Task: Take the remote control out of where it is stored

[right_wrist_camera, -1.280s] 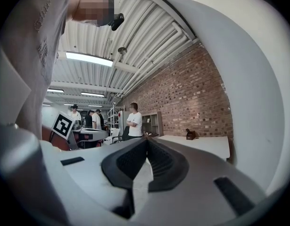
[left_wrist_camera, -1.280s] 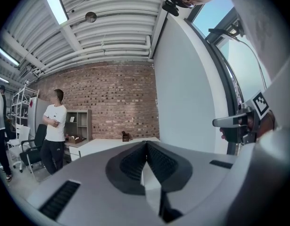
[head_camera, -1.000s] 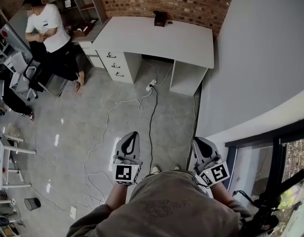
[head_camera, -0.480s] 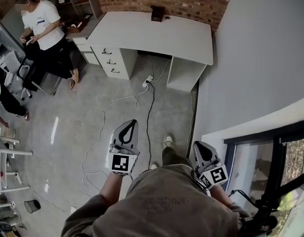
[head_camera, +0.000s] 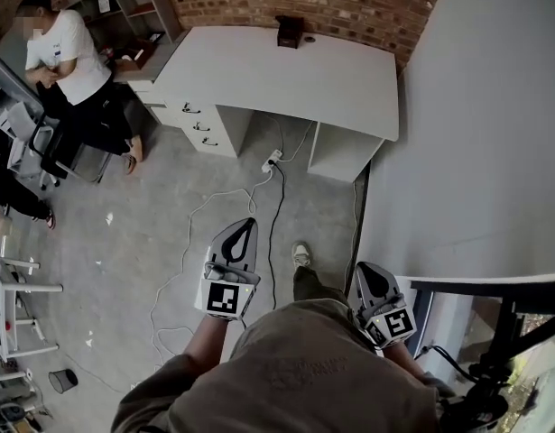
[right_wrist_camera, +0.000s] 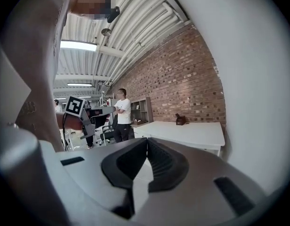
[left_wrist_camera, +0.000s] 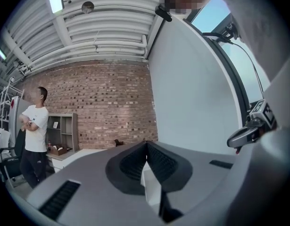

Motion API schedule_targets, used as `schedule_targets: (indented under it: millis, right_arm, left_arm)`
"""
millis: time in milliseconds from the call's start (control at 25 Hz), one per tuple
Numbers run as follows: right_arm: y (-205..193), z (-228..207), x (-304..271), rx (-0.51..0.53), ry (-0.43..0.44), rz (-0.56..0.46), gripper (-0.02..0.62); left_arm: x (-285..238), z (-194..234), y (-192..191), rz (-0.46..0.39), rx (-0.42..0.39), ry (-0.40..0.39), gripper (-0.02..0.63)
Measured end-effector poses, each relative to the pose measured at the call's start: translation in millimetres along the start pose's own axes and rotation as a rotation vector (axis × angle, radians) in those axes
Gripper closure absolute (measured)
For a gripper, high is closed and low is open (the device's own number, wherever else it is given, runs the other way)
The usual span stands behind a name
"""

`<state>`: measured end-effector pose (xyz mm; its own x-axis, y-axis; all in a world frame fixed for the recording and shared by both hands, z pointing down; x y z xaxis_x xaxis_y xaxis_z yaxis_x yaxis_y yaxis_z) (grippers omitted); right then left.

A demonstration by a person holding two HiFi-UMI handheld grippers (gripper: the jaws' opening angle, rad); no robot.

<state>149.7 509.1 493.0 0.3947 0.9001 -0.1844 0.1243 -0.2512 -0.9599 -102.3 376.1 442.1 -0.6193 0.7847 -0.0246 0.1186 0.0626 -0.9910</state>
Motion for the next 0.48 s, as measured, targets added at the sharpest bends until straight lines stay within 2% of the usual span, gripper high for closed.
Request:
schedule_targets:
  millis: [280, 480]
  right_arm:
    - [37.3, -62.4, -70.8, 0.008, 0.03, 0.009, 0.583]
    - [53.1, -91.9, -95.0, 0.011, 0.016, 0.012, 0.583]
  left_arm:
    - [-75.3, 38.9, 10.6, -0.006, 0.034, 0.068, 0.595]
    - [-96.6, 52.9, -4.3, 0.073, 0.032, 0.09, 0.595]
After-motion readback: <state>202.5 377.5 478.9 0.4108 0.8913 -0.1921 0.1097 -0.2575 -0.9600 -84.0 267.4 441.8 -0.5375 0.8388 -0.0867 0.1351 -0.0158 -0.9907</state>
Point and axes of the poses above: the fingertips, and each gripper's own axes: x backward along the fingers, z to its left, y out of its top, the point moved 4 cm from there along x, backward along the fingers, and after that the axes turned 4 degrees about -x, right-handed, at the moved point
